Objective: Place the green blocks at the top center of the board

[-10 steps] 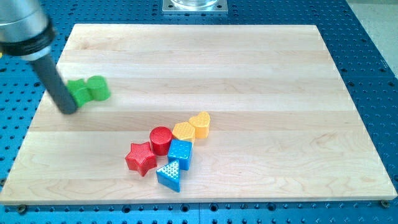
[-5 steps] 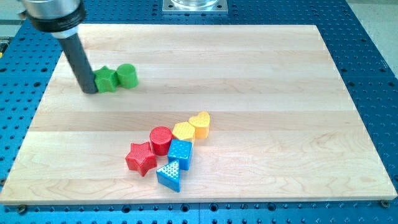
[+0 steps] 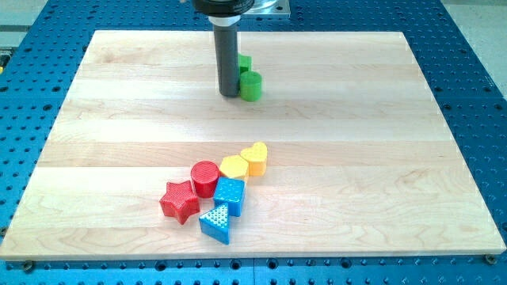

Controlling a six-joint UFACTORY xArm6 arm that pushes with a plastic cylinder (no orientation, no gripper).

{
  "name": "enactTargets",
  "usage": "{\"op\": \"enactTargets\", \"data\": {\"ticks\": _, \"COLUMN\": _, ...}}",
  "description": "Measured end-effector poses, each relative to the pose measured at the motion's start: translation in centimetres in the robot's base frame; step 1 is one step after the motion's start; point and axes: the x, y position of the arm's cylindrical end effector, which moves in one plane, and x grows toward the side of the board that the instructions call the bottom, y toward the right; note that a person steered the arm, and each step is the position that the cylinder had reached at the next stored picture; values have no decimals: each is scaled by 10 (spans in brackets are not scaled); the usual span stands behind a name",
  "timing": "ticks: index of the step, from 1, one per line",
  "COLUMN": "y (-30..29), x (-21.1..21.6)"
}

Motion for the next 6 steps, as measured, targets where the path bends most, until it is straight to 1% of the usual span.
{"op": "enactTargets", "data": {"ticks": 1, "y": 32, "x": -37}}
{"op": "enactTargets", "data": {"ticks": 2, "y": 31, "x": -61}}
{"op": "enactTargets", "data": {"ticks": 3, "y": -10, "x": -26}}
{"op": "enactTargets", "data": {"ticks": 4, "y": -36, "x": -54}}
{"op": "enactTargets", "data": {"ticks": 5, "y": 14, "x": -89}}
{"op": "enactTargets", "data": {"ticks": 6, "y": 29, "x": -109}}
